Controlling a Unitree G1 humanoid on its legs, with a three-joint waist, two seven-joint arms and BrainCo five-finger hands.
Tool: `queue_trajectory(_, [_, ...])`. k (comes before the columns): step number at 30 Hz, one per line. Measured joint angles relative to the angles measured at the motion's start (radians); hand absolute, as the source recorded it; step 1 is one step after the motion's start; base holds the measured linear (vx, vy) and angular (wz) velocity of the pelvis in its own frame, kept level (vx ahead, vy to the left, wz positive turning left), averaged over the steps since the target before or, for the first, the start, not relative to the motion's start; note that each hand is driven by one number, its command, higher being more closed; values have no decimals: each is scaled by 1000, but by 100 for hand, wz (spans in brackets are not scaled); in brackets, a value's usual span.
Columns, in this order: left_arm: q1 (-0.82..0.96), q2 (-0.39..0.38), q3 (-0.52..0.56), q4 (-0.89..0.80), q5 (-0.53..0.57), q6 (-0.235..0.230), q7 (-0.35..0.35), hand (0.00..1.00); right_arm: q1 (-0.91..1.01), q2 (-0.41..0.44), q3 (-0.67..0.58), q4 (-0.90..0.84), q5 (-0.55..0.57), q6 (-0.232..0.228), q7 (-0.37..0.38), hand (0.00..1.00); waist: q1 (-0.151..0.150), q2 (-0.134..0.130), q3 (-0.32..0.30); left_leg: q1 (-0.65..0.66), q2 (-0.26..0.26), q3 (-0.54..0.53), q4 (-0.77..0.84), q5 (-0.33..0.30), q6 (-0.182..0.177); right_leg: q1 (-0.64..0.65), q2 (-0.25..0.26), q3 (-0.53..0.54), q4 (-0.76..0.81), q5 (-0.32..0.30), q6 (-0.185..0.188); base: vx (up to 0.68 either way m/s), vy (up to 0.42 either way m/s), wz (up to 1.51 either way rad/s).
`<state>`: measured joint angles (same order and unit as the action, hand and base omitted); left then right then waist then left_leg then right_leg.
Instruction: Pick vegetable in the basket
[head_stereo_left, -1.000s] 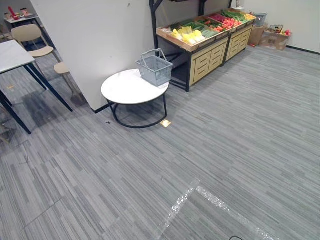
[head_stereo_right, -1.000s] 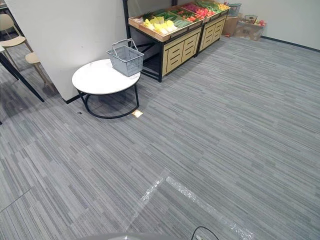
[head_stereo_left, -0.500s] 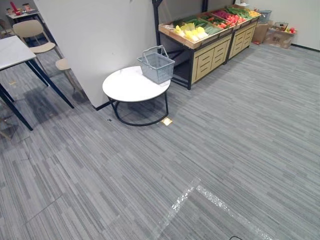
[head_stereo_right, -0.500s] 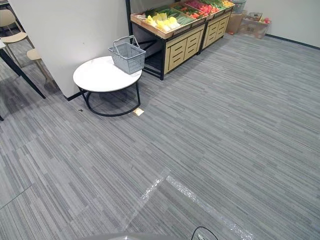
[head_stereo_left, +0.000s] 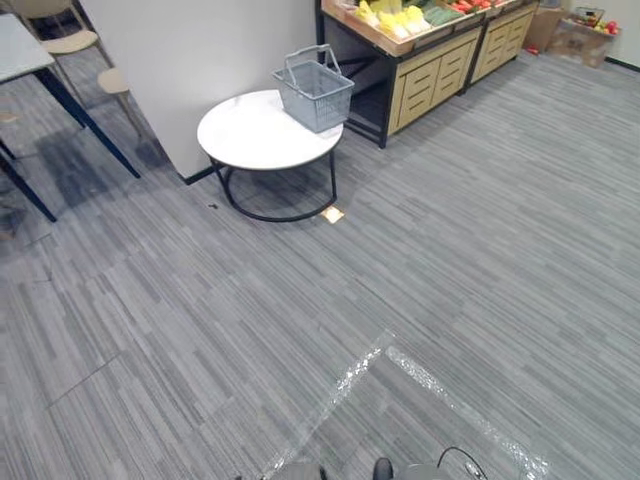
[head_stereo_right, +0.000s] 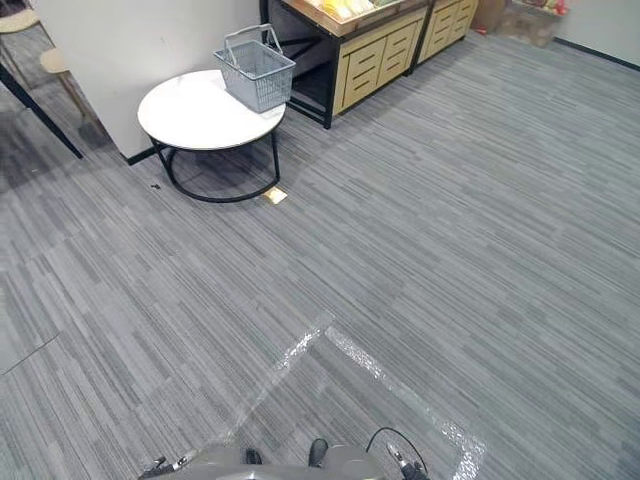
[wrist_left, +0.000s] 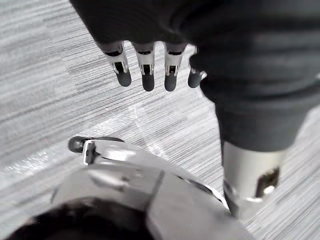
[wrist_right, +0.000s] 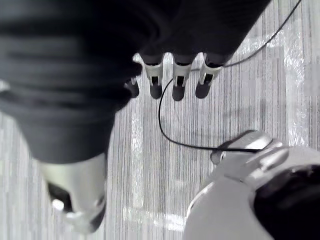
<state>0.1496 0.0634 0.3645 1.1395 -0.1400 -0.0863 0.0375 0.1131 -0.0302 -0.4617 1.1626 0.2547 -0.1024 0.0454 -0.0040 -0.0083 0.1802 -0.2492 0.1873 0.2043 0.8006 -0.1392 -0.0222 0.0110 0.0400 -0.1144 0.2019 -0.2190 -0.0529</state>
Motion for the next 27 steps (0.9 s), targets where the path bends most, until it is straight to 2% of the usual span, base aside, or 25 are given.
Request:
queue_trajectory(2, [6,-8,14,-2,-13,2,-1,0,13,-3,32,-24,-1,-6,-2,0,4,4,2,-45,17,-2,106,59,2,23,-2,3,17,-20,-11,113,22,0])
queue_trajectory(4, [15,-21,26,-25,-14,1,-2,0,6,-16,82,-41,-2,-7,-8,0,10,5,2,-96,4,-8,143,-1,-12,37,-17,11,19,-39,-4,215,69,4])
queue_trajectory(6, [14,-28,26,-28,-14,1,-2,0,-29,-16,85,-50,-2,-9,-9,0,15,4,4,-143,-24,-13,45,-43,-11,39,-38,26,6,-41,-1,223,110,-12])
queue_trajectory(7, [13,-30,26,-28,-14,1,-1,0,-51,-15,98,-50,-2,-10,-11,0,34,4,5,-153,-35,2,-70,-44,-11,48,-56,45,-3,-49,12,279,148,-32])
queue_trajectory(8, [12,-35,25,-34,-14,1,0,0,-62,-14,126,-52,-3,-11,-12,0,41,6,5,-155,-41,8,-170,-30,-11,64,-69,54,-15,-58,18,308,158,-35])
queue_trajectory(11, [34,-44,1,-62,-9,-18,11,0,-74,-12,220,-85,-21,-17,-14,0,51,14,0,-167,-54,0,-529,88,-24,135,-112,73,-46,-119,74,408,242,-22])
queue_trajectory(12, [38,-45,-1,-67,-9,-22,13,0,-74,-12,236,-91,-23,-19,-14,0,55,16,-1,-172,-53,-5,-568,104,-28,146,-119,83,-46,-134,83,489,356,-35])
queue_trajectory(13, [38,-45,-2,-67,-8,-24,16,0,-74,-9,246,-93,-32,-23,-14,0,64,14,-4,-182,-52,-16,-593,146,-30,163,-134,97,-49,-155,98,545,398,-45])
queue_trajectory(14, [50,-30,-3,-63,-4,-26,18,0,-69,3,241,-86,-44,-24,-14,0,78,-3,-35,-187,-74,4,-543,217,-11,179,-174,113,-60,-168,86,710,424,-53])
queue_trajectory(15, [46,-16,-4,-66,1,-36,24,0,-80,28,236,-74,-60,-25,-8,0,84,-37,-56,-212,-99,29,-484,148,22,164,-202,146,-45,-131,76,628,328,-37])
queue_trajectory(16, [40,-12,-4,-65,6,-38,25,0,-81,38,235,-75,-61,-31,-4,0,85,-44,-62,-219,-110,32,-456,123,35,153,-212,156,-21,-104,85,634,299,-10])
queue_trajectory(18, [28,5,-10,-59,6,-35,26,0,-80,51,214,-54,-89,-33,8,0,83,-71,-81,-174,-156,61,-412,59,93,121,-254,204,128,-14,113,631,323,11])
queue_trajectory(19, [25,8,-19,-53,7,-34,25,0,-83,51,193,-48,-101,-33,9,0,84,-70,-82,-150,-165,58,-414,46,97,107,-255,209,186,27,128,613,311,2])
queue_trajectory(20, [22,13,-36,-43,7,-34,26,0,-83,48,162,-47,-102,-33,8,0,85,-65,-85,-90,-172,58,-436,11,99,54,-252,215,331,133,159,529,288,-12])
queue_trajectory(21, [22,26,-60,-42,8,-33,25,0,-82,49,154,-48,-104,-34,6,0,81,-70,-85,-17,-183,64,-486,-19,93,-20,-255,218,516,274,212,480,261,-15])
queue_trajectory(22, [23,31,-71,-42,8,-31,25,0,-81,49,156,-48,-107,-34,6,0,75,-71,-85,10,-187,64,-499,-30,90,-54,-255,217,598,311,230,417,204,-14])
queue_trajectory(23, [28,45,-99,-41,8,-26,25,0,-77,45,170,-54,-115,-36,5,0,56,-69,-83,86,-198,65,-533,-46,90,-149,-261,184,808,322,247,482,167,-11])
queue_trajectory(24, [29,53,-119,-33,8,-20,26,0,-77,35,195,-60,-121,-40,2,0,36,-68,-83,163,-201,66,-573,-57,88,-217,-262,130,935,300,218,492,145,-13])
queue_trajectory(25, [27,55,-124,-30,8,-19,25,0,-76,32,198,-63,-121,-42,1,0,29,-66,-83,203,-202,67,-596,-58,88,-244,-262,103,973,287,197,403,93,-18])
queue_trajectory(26, [18,55,-124,-27,9,-19,26,0,-71,28,198,-70,-121,-46,1,0,24,-64,-82,274,-202,75,-647,-59,86,-301,-263,51,1007,260,157,400,54,-18])
queue_trajectory(27, [7,55,-125,-23,20,-19,26,0,-74,24,194,-70,-121,-51,-2,0,23,-59,-78,341,-202,80,-687,-58,83,-344,-270,-9,983,187,143,384,35,-16])
